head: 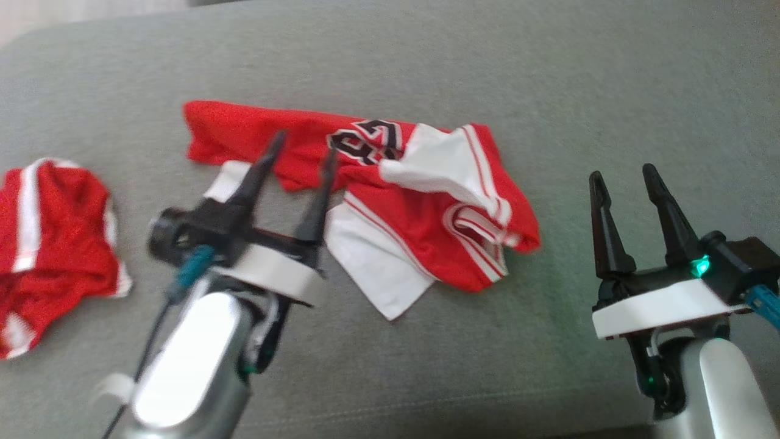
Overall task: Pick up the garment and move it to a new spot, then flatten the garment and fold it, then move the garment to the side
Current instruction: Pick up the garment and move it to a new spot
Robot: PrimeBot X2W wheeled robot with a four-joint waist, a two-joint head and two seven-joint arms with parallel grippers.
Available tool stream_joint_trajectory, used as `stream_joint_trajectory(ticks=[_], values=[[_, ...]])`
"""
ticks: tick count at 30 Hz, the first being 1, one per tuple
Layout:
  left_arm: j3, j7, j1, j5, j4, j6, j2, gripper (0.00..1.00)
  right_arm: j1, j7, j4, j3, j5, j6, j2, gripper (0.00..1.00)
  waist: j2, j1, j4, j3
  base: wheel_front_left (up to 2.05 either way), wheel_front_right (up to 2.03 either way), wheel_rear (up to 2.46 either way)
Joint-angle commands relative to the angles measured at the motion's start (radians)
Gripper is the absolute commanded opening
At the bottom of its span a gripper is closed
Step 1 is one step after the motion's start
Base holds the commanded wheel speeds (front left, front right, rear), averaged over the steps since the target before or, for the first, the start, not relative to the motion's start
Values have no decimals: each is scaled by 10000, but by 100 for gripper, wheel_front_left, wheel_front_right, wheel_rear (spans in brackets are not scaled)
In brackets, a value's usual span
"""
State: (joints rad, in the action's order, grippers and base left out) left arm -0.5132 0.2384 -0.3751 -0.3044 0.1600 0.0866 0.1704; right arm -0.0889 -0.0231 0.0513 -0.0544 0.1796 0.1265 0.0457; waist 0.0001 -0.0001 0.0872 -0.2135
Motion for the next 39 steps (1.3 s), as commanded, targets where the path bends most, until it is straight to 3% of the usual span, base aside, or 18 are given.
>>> stream_joint_trajectory(ticks=[1,8,13,21,39], values=[[624,104,-53,-102,-415,156,269,100,34,62,392,-180,-83,42,45,100,-1,1,-457,349,0,0,0],[2137,224,771,-527,-700,471,785,100,192,285,486,-116,-278,42,45,100,-1,1,-918,577,0,0,0],[2856,230,1459,-528,-892,196,993,100,391,390,441,-37,-374,42,45,100,-1,1,-1065,822,0,0,0],[2989,232,2344,-229,-822,-61,930,100,973,546,503,56,-393,42,45,100,-1,1,-1077,1301,0,0,0],[2667,233,2666,69,-594,-155,883,100,1266,690,591,-25,-305,42,45,100,-1,1,-1027,1545,0,0,0]])
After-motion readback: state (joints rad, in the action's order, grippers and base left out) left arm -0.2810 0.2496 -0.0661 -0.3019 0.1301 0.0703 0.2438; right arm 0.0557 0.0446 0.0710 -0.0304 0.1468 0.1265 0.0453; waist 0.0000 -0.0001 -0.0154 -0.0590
